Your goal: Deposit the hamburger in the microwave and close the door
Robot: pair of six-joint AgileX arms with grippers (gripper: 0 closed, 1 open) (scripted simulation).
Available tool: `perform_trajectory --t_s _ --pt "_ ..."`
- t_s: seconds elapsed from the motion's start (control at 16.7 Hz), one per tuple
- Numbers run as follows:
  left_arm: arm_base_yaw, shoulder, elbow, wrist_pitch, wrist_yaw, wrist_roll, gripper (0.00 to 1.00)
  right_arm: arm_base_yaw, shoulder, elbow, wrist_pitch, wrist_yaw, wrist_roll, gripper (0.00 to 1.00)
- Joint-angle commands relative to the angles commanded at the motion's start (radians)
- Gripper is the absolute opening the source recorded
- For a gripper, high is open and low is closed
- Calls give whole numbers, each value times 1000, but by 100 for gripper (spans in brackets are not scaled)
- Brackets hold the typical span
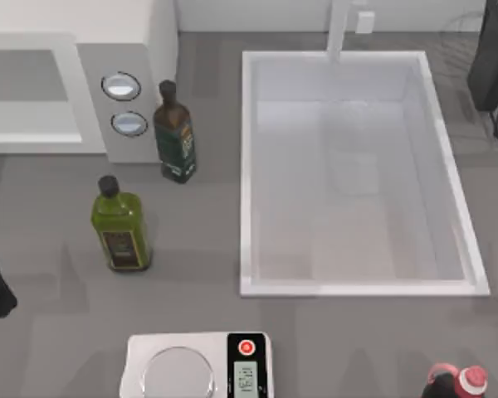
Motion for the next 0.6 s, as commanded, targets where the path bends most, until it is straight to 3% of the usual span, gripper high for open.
perform_trajectory --t_s 0.3,0.6 --pt "19 67 56 -58 1 57 100 0 0 0 0 0 0 100" --pt "90 388 277 -290 6 292 100 0 0 0 0 0 0 100"
